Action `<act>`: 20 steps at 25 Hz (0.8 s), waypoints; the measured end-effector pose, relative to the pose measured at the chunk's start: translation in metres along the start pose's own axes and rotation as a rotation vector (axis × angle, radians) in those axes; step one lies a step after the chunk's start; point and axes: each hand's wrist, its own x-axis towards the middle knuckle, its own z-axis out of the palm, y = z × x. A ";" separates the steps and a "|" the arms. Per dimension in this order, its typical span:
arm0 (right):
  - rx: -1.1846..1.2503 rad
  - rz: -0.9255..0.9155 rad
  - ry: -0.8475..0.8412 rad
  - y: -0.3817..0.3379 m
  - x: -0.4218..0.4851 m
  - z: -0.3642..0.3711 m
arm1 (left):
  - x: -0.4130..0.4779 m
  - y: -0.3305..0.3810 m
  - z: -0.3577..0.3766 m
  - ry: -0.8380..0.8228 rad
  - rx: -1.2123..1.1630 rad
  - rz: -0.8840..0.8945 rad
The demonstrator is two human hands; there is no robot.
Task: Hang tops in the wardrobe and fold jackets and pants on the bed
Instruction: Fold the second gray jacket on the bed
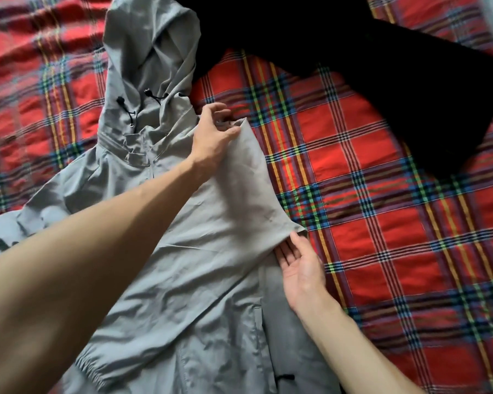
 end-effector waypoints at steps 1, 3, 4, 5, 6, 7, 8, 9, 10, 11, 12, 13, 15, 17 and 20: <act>-0.099 -0.122 0.071 0.003 -0.003 -0.003 | -0.011 -0.001 -0.003 0.088 0.165 0.095; -0.505 -0.564 0.174 0.004 -0.009 -0.008 | -0.046 -0.021 -0.009 0.269 0.461 0.321; -0.744 -0.858 0.110 0.002 -0.013 -0.005 | -0.071 -0.040 -0.014 0.314 0.593 0.370; -0.960 -1.132 -0.038 0.000 -0.012 0.001 | -0.097 -0.064 -0.016 0.319 0.718 0.362; -1.162 -1.330 -0.222 0.000 -0.004 0.016 | -0.123 -0.090 -0.021 0.298 0.827 0.320; -1.367 -1.456 -0.421 0.001 0.005 0.038 | -0.146 -0.115 -0.026 0.267 0.914 0.268; -1.596 -1.564 -0.593 0.003 0.020 0.061 | -0.160 -0.138 -0.029 0.233 0.978 0.232; -1.848 -1.664 -0.718 0.008 0.037 0.083 | -0.171 -0.156 -0.029 0.204 1.025 0.203; -2.077 -1.733 -0.788 0.008 0.053 0.102 | -0.175 -0.166 -0.028 0.184 1.058 0.178; -2.263 -1.735 -0.788 0.003 0.071 0.118 | -0.176 -0.173 -0.027 0.173 1.073 0.157; -2.367 -1.698 -0.716 -0.006 0.086 0.129 | -0.176 -0.176 -0.026 0.173 1.066 0.142; -2.400 -1.658 -0.586 -0.020 0.097 0.139 | -0.176 -0.175 -0.024 0.173 1.055 0.146; -2.392 -1.616 -0.339 -0.038 0.101 0.150 | -0.193 -0.179 -0.030 0.182 1.045 0.159; -2.312 -1.714 -0.265 -0.026 0.084 0.149 | -0.219 -0.182 -0.050 0.223 1.062 0.177; -2.154 -1.872 -0.679 0.049 0.040 0.109 | -0.266 -0.211 -0.102 0.359 1.038 0.087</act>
